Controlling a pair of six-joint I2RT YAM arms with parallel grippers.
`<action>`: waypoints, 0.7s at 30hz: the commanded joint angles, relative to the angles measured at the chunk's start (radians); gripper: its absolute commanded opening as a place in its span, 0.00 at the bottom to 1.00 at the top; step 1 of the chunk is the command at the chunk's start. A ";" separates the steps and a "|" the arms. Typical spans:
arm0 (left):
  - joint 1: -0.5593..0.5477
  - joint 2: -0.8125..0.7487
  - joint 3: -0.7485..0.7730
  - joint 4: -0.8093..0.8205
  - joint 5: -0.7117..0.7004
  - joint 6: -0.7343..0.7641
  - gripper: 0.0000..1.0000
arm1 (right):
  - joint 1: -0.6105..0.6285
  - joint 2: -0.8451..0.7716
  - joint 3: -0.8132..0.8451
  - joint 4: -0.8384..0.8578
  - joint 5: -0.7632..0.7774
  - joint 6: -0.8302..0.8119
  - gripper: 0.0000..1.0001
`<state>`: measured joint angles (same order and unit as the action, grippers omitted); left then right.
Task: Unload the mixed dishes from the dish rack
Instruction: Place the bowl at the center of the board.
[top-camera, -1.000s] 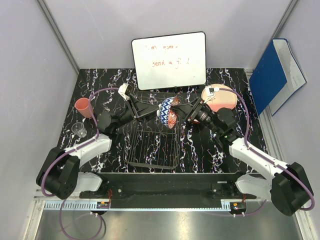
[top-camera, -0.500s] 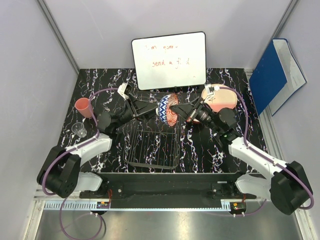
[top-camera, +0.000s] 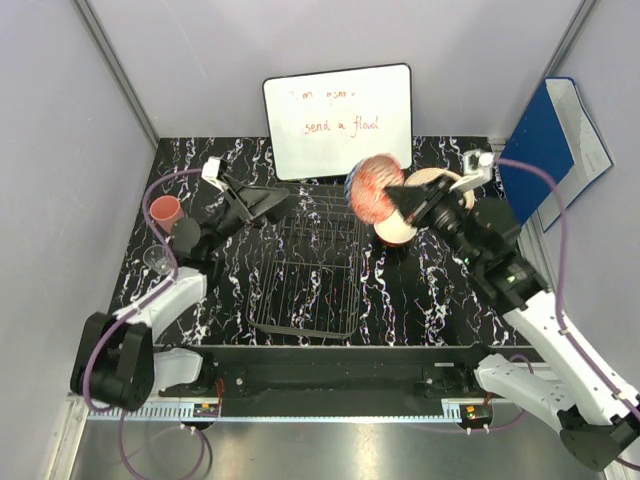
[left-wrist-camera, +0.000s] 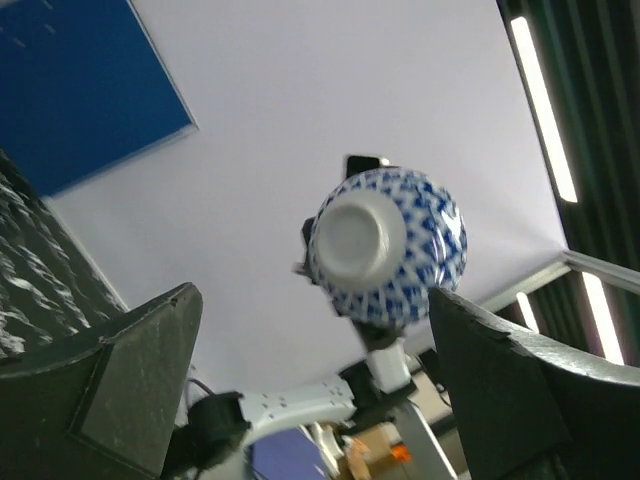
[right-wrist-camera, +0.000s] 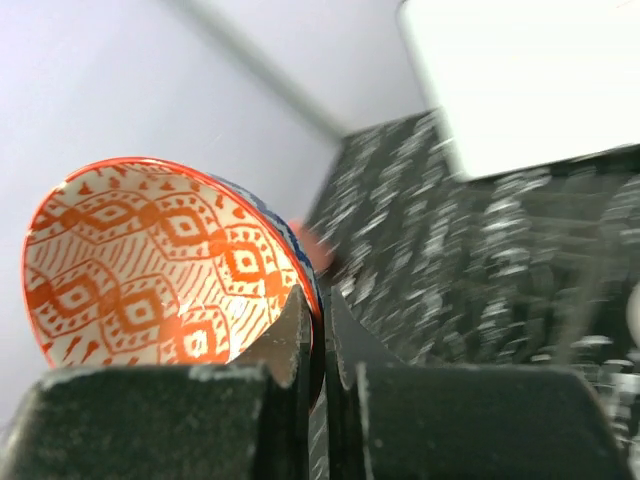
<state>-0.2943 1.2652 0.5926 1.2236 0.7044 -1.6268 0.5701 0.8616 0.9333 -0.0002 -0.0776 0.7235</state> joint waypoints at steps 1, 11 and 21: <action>0.029 -0.200 0.028 -0.486 -0.095 0.322 0.99 | 0.001 0.109 0.281 -0.542 0.549 -0.101 0.00; 0.011 -0.404 0.125 -1.170 -0.281 0.631 0.99 | -0.236 0.414 0.335 -0.609 0.435 -0.088 0.00; 0.011 -0.451 0.079 -1.262 -0.299 0.676 0.99 | -0.248 0.547 0.283 -0.537 0.374 -0.052 0.00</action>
<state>-0.2798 0.8268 0.6910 -0.0177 0.4137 -0.9863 0.3214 1.3773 1.2152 -0.6228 0.3225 0.6376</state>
